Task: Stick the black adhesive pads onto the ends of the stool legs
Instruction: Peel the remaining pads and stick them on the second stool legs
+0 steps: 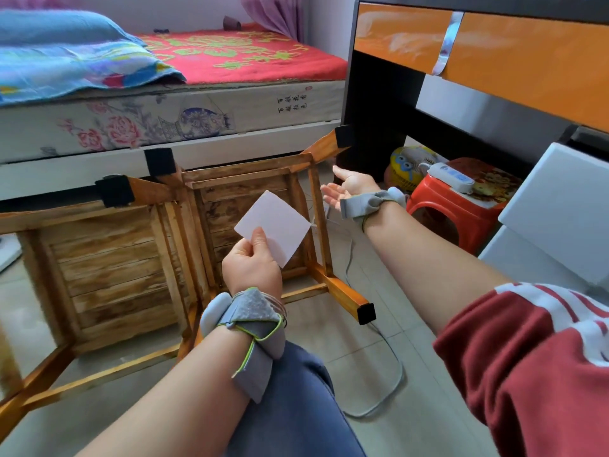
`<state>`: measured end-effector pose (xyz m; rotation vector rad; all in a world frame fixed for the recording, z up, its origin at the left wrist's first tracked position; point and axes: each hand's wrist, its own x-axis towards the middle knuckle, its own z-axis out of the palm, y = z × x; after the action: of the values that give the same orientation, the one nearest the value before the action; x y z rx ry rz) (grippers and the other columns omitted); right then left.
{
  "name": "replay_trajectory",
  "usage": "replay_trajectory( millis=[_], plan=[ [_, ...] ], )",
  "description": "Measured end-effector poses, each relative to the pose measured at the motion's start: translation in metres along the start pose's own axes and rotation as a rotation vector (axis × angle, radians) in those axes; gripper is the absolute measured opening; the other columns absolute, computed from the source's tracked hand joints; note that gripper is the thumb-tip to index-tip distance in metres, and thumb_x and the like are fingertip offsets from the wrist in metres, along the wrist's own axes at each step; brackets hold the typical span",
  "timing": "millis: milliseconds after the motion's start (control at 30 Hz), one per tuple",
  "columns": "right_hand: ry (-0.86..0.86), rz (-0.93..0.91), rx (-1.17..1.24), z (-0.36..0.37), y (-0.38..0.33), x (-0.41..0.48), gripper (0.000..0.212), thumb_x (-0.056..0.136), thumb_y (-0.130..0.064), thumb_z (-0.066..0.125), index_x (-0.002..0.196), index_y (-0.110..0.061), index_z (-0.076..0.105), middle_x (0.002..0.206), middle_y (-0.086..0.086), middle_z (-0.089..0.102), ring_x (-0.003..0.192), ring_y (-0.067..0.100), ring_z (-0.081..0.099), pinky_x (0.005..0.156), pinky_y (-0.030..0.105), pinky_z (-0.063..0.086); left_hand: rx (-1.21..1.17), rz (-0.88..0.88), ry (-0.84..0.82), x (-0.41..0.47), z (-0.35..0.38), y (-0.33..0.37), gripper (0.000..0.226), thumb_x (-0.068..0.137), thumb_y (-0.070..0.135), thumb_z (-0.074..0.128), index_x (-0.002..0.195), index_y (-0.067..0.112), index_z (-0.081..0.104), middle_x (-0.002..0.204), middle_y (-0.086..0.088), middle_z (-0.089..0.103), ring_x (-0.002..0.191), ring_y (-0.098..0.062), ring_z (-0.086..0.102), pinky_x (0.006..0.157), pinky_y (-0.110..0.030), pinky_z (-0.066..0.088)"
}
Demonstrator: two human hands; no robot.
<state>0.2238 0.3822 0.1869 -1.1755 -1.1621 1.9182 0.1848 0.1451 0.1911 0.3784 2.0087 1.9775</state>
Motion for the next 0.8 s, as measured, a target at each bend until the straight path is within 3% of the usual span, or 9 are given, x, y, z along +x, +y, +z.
replay_trajectory(
  millis=[67,200,333,400,533,600,667,733,800],
  plan=[
    [-0.127,0.124,-0.089,0.011,0.012,-0.028,0.053,0.084,-0.049,0.060,0.120,-0.010,0.052,0.105,0.002,0.068,0.085,0.016,0.070,0.065,0.030,0.058,-0.048,0.003,0.026,0.001,-0.016,0.006,0.022,0.091,0.037,0.050,0.082,0.021,0.061,0.081,0.005,0.065,0.078,-0.012,0.063,0.068,-0.028,0.055],
    [-0.439,0.071,-0.305,0.047,0.015,-0.087,0.050,0.074,-0.062,0.064,0.101,-0.020,0.067,0.088,-0.003,0.076,0.079,0.014,0.073,0.065,0.030,0.057,-0.058,0.131,0.025,0.005,-0.055,0.026,0.022,0.089,0.043,0.050,0.083,0.025,0.062,0.077,0.018,0.063,0.073,-0.002,0.063,0.058,-0.015,0.053],
    [-0.636,-0.233,-0.631,0.111,0.019,-0.164,0.020,0.079,-0.040,0.071,0.084,-0.021,0.071,0.078,0.001,0.072,0.064,0.007,0.065,0.057,0.019,0.053,-0.039,0.273,0.045,0.005,-0.122,0.045,0.027,0.088,0.040,0.054,0.068,0.024,0.062,0.057,0.020,0.066,0.057,0.003,0.063,0.049,-0.010,0.047],
    [-0.648,-0.408,-0.653,0.127,0.021,-0.189,0.012,0.082,-0.029,0.070,0.078,-0.018,0.071,0.066,-0.003,0.066,0.054,0.003,0.059,0.050,0.013,0.047,-0.014,0.310,0.036,0.009,-0.146,0.050,0.031,0.087,0.040,0.055,0.063,0.022,0.061,0.047,0.020,0.061,0.047,0.002,0.055,0.044,-0.012,0.044],
    [-0.696,-0.461,-0.642,0.172,0.036,-0.218,0.009,0.088,-0.024,0.063,0.085,-0.015,0.065,0.072,-0.001,0.063,0.057,0.005,0.057,0.052,0.017,0.046,0.071,0.343,0.042,0.016,-0.211,0.041,0.039,0.087,0.042,0.053,0.063,0.014,0.062,0.055,0.002,0.061,0.045,-0.005,0.051,0.044,-0.014,0.042],
    [-0.750,-0.397,-0.596,0.196,0.056,-0.225,0.006,0.090,-0.019,0.060,0.085,-0.015,0.061,0.074,0.002,0.062,0.057,0.008,0.057,0.053,0.020,0.047,0.176,0.293,0.068,0.019,-0.250,0.021,0.039,0.088,0.039,0.054,0.062,0.012,0.064,0.054,0.001,0.061,0.044,-0.003,0.050,0.046,-0.014,0.041],
    [-0.811,-0.371,-0.733,0.210,0.087,-0.226,0.004,0.090,-0.016,0.058,0.089,-0.012,0.060,0.074,0.002,0.063,0.057,0.009,0.058,0.051,0.019,0.047,0.457,0.153,0.058,0.020,-0.290,-0.005,0.032,0.088,0.034,0.057,0.064,0.014,0.066,0.056,0.002,0.063,0.046,-0.005,0.053,0.049,-0.017,0.043],
    [-0.925,-0.376,-1.056,0.212,0.122,-0.224,0.005,0.089,-0.014,0.057,0.086,-0.011,0.059,0.069,-0.002,0.063,0.052,0.006,0.059,0.048,0.020,0.049,0.894,-0.106,-0.104,0.023,-0.323,-0.028,0.023,0.086,0.033,0.059,0.080,0.013,0.069,0.071,-0.005,0.066,0.062,-0.015,0.062,0.052,-0.017,0.044],
    [-1.101,-0.327,-1.372,0.211,0.161,-0.228,0.011,0.088,-0.014,0.058,0.077,-0.014,0.056,0.067,-0.002,0.063,0.044,0.002,0.059,0.048,0.025,0.052,1.273,-0.414,-0.390,0.017,-0.343,-0.047,0.034,0.087,0.038,0.055,0.101,0.009,0.066,0.087,-0.009,0.068,0.072,-0.022,0.065,0.041,-0.011,0.041]
  ],
)
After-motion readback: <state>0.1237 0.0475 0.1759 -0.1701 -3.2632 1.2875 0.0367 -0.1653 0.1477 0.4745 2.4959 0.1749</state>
